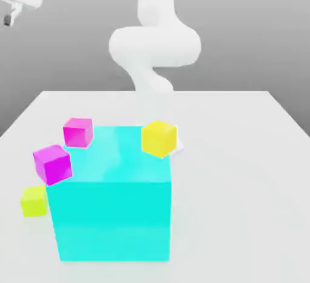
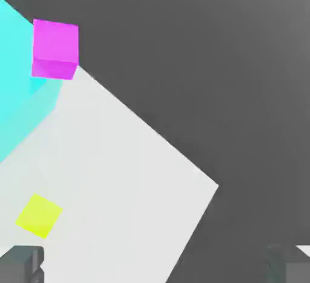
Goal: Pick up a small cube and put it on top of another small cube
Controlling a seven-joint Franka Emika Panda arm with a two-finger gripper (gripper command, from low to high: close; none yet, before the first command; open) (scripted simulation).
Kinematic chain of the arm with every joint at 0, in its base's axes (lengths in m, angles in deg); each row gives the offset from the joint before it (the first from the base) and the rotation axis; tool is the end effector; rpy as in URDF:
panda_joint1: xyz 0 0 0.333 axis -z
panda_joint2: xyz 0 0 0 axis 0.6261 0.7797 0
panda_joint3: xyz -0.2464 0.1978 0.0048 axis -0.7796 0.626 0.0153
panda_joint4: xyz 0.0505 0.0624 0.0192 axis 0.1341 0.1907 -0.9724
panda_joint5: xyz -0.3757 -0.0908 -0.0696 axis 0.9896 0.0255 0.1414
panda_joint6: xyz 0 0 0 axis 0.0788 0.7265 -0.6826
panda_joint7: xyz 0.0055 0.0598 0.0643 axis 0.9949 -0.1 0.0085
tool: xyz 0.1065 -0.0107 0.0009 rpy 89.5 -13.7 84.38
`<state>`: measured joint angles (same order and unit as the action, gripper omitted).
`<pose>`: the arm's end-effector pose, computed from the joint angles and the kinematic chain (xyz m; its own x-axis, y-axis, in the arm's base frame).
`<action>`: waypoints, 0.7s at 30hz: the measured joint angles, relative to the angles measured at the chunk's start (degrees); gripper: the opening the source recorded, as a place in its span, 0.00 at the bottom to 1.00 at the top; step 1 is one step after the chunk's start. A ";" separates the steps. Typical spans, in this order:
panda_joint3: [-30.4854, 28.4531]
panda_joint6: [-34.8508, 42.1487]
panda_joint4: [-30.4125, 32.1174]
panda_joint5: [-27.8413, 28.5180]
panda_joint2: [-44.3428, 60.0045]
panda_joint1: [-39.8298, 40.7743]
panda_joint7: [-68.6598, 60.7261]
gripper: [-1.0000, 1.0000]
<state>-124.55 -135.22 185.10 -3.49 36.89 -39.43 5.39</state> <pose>0.2273 -0.3286 0.5027 0.9177 0.0301 0.3960 -0.0195 -0.9925 0.1206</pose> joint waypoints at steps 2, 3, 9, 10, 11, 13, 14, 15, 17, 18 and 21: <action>-4.41 -1.59 0.97 2.38 2.18 -1.70 -4.85 0.50; -6.72 -2.47 1.44 3.60 3.38 -2.80 -7.16 0.50; -22.31 -9.25 3.87 10.67 12.07 -13.39 -19.69 0.50; -25.41 -10.54 4.19 11.90 13.59 -16.08 -21.46 0.50; -28.69 -11.90 4.48 13.08 15.16 -19.08 -23.17 0.50; -36.06 -14.30 4.91 16.13 17.60 -26.30 -25.85 0.50; -40.09 -15.26 5.02 18.07 18.36 -30.43 -26.77 0.50; -44.23 -16.01 5.06 20.32 18.74 -34.79 -27.40 0.50; -52.41 -16.84 4.95 25.53 18.45 -43.71 -27.95 0.50; -56.22 -16.83 4.57 28.69 17.34 -47.63 -27.28 0.50; -67.07 -18.16 2.33 37.72 13.23 -57.01 -22.75 0.50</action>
<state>-191.62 -153.38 187.43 34.23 50.11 -96.44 -17.36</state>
